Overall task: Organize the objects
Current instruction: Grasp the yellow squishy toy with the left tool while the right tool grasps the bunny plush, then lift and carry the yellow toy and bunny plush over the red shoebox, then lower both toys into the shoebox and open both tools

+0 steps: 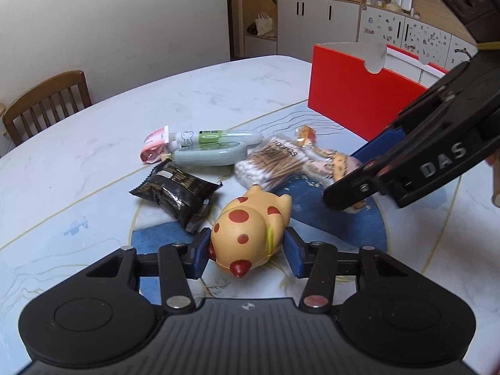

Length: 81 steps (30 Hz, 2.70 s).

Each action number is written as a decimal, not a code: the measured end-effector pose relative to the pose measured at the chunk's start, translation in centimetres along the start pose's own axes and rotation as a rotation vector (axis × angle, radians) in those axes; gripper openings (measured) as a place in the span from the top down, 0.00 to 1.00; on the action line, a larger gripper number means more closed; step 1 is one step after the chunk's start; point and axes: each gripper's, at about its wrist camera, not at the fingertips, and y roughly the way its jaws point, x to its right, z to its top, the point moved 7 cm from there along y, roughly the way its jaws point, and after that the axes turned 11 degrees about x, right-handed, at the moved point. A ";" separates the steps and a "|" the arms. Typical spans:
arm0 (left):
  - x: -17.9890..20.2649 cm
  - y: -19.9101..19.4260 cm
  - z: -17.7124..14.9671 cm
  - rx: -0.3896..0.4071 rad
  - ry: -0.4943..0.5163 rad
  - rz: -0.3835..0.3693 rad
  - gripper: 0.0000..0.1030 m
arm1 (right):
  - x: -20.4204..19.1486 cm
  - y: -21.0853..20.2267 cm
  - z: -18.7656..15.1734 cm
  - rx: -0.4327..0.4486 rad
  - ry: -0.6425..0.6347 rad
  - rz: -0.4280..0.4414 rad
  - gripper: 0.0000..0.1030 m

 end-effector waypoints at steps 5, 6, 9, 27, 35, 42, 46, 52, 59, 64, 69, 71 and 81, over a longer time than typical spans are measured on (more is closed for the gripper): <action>1.3 -1.2 0.8 0.008 -0.021 -0.018 0.55 | 0.7 -2.6 -0.4 0.021 0.008 0.001 0.52; 1.6 -1.5 1.1 0.011 -0.026 -0.024 0.55 | 0.9 -3.1 -0.5 0.025 0.010 0.000 0.52; 2.8 -2.3 2.1 0.024 -0.033 -0.039 0.55 | 1.4 -4.7 -0.8 0.036 0.015 -0.001 0.52; 10.7 -3.6 9.5 0.107 -0.008 -0.107 0.55 | 9.0 -13.0 -0.9 0.145 0.081 -0.048 0.52; 14.9 -2.4 12.2 0.131 0.023 -0.133 0.55 | 13.7 -15.5 -1.3 0.187 0.135 -0.064 0.52; 18.2 -0.6 14.1 0.142 0.043 -0.155 0.55 | 17.3 -16.6 -1.5 0.195 0.136 -0.078 0.52; 20.1 0.6 14.8 0.136 0.064 -0.168 0.55 | 19.4 -17.1 -1.6 0.201 0.136 -0.086 0.52; 22.8 3.2 15.6 0.110 0.111 -0.186 0.55 | 22.8 -17.3 -1.6 0.206 0.153 -0.100 0.52; 24.9 6.2 17.2 0.084 0.128 -0.199 0.55 | 26.6 -16.7 -0.8 0.211 0.167 -0.126 0.52; 26.8 8.5 18.1 0.061 0.150 -0.206 0.55 | 29.0 -15.5 0.0 0.198 0.158 -0.141 0.52; 28.0 11.2 18.5 0.020 0.170 -0.201 0.55 | 30.7 -13.3 0.4 0.162 0.135 -0.155 0.52; 28.3 12.2 18.5 0.006 0.185 -0.197 0.55 | 31.5 -12.6 0.7 0.152 0.132 -0.161 0.52; 29.2 16.8 17.7 -0.096 0.209 -0.159 0.55 | 34.1 -7.8 2.0 0.062 0.116 -0.178 0.52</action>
